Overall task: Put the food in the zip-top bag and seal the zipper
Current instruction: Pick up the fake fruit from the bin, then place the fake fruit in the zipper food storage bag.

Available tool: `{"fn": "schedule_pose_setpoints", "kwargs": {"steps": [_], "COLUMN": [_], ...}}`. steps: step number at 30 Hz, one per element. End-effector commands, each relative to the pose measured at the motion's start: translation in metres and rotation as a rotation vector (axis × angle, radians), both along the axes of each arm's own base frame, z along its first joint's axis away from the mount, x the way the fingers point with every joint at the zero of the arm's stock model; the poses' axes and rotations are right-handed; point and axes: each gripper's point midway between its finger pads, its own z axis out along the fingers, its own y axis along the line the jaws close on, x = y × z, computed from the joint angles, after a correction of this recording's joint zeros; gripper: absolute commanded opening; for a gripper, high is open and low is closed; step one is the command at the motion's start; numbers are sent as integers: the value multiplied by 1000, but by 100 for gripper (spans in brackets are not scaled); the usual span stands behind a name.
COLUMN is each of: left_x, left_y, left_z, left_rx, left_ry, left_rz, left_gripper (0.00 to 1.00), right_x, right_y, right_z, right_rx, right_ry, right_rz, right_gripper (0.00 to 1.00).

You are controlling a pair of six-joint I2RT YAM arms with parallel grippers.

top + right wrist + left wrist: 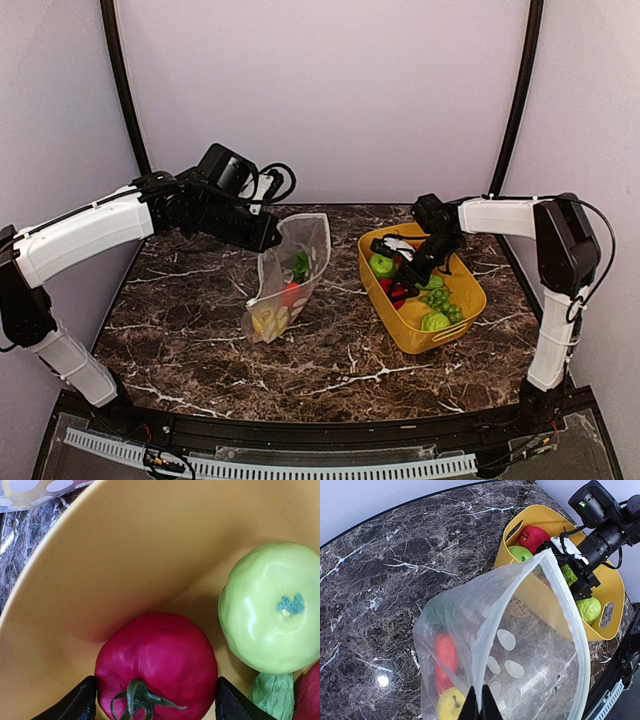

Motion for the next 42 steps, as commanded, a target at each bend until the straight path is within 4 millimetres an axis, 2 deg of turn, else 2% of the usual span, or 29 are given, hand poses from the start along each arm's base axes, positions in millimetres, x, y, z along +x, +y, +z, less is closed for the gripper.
{"fn": "schedule_pose_setpoints", "kwargs": {"steps": [1, 5, 11, 14, 19, 23, 31, 35, 39, 42], "left_x": [-5, -4, -2, -2, -3, -3, 0, 0, -4, 1], "left_y": [1, 1, -2, -2, 1, 0, -4, -4, -11, -11], "left_z": [1, -1, -5, -6, -6, -6, -2, 0, 13, 21], "left_rx": [-15, -13, -12, -9, -7, -13, -32, -44, -101, -109], "left_ry": [6, 4, 6, 6, 2, 4, -5, -2, -8, -35], "left_rz": [-2, -3, -7, -7, -2, -4, -1, 7, -18, -6], "left_gripper": [1, 1, 1, 1, 1, 1, 1, 1, 1, 1], "right_x": [0, 6, 6, 6, 6, 2, -5, -5, -9, -16], "right_y": [1, -4, -6, -8, -12, -11, 12, 27, 42, 55], "right_z": [1, 10, 26, 33, 62, 93, 141, 172, 197, 221], "right_rx": [-14, -38, -35, -42, -39, 0, 125, 189, 258, 331], "right_ry": [-12, -62, -96, -99, -153, -203, -262, -291, -289, -280], "right_rz": [0, -15, -19, -24, -28, -28, 12, 39, 64, 96], "right_gripper": [75, 72, 60, 59, 58, 58, 58, 58, 58, 58]}}
